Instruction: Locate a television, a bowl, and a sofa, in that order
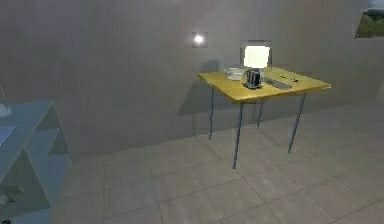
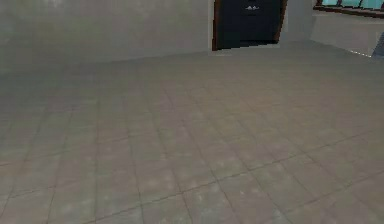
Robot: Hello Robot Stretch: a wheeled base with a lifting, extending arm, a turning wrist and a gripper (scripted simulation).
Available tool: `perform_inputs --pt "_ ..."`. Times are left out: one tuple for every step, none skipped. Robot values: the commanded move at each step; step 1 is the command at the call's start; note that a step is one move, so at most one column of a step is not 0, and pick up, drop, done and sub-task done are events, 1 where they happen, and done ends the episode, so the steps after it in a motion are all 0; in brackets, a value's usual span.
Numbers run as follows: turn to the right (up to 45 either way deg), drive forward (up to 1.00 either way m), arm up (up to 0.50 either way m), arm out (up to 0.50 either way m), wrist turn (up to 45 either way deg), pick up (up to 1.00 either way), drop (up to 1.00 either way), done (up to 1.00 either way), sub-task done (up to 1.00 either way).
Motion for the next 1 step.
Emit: perform_inputs --pt "0.0 1.0 0.0 0.0 0.0 0.0 0.0 0.0 0.0"
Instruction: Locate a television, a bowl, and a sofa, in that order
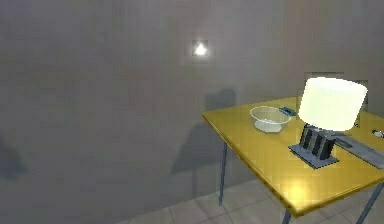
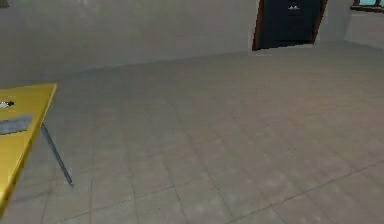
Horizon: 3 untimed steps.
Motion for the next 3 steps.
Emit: perform_inputs --pt "18.0 0.0 0.0 0.0 0.0 0.0 0.0 0.0 0.0" --pt "0.0 0.15 0.0 0.0 0.0 0.0 0.0 0.0 0.0" --pt "0.0 0.0 0.0 0.0 0.0 0.0 0.0 0.0 1.0"
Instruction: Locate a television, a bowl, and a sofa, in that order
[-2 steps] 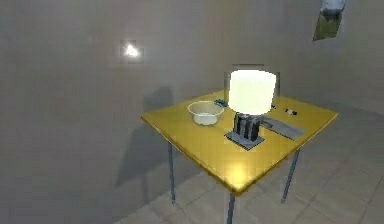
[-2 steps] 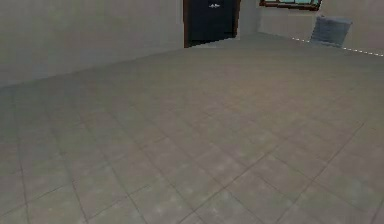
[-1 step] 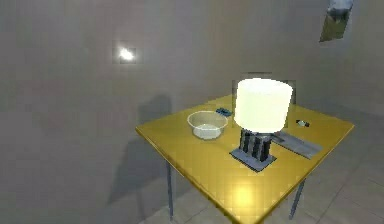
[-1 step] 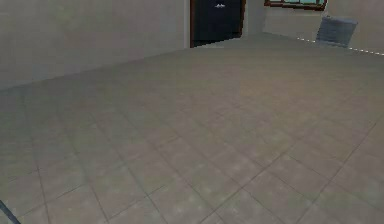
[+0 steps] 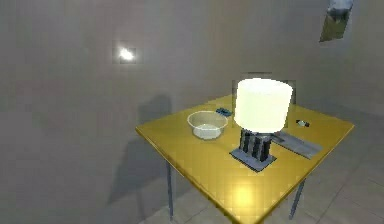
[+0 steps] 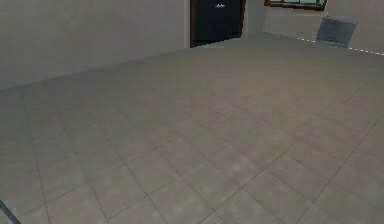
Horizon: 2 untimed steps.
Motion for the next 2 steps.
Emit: perform_inputs --pt "45.0 0.0 0.0 0.0 0.0 0.0 0.0 0.0 0.0" --pt "45.0 0.0 0.0 0.0 0.0 0.0 0.0 0.0 0.0"
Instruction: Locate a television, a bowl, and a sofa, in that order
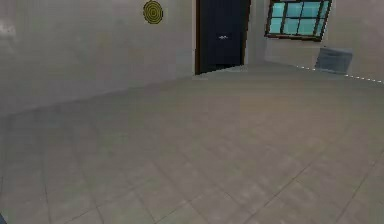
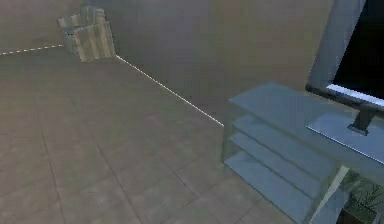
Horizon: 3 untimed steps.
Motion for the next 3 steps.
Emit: perform_inputs --pt "45.0 0.0 0.0 0.0 0.0 0.0 0.0 0.0 0.0" --pt "12.0 0.0 0.0 0.0 0.0 0.0 0.0 0.0 0.0" --pt "0.0 1.0 0.0 0.0 0.0 0.0 0.0 0.0 0.0"
